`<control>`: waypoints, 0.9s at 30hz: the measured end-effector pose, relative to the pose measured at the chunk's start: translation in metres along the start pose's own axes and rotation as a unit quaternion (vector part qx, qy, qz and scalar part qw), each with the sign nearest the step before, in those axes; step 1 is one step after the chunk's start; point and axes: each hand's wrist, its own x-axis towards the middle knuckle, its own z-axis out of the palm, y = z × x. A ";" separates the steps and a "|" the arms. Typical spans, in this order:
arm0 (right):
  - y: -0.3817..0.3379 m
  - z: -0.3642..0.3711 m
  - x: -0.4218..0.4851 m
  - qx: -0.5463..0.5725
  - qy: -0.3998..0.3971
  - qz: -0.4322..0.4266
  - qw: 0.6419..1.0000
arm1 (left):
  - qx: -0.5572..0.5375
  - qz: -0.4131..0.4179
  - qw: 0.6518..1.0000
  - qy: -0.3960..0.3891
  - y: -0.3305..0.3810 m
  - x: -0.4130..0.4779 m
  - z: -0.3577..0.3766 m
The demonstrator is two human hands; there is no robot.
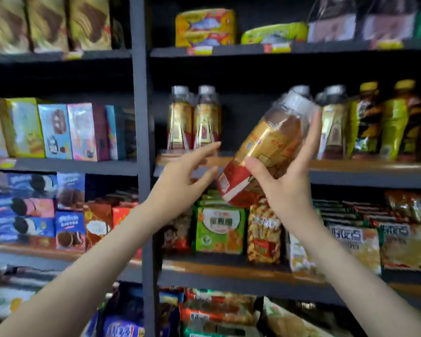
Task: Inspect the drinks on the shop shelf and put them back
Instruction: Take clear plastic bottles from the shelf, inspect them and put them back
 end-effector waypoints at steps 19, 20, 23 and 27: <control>0.091 0.053 0.129 -0.246 -0.067 0.045 0.966 | 0.322 0.104 0.935 0.108 -0.123 0.132 0.027; 0.097 0.053 0.133 -0.255 -0.079 0.071 0.961 | 0.326 0.107 0.933 0.108 -0.124 0.132 0.029; 0.108 0.054 0.148 -0.288 -0.113 0.145 0.940 | 0.338 0.113 0.928 0.113 -0.124 0.131 0.032; 0.110 0.051 0.156 -0.361 -0.202 0.184 0.892 | 0.336 0.115 0.928 0.112 -0.125 0.130 0.030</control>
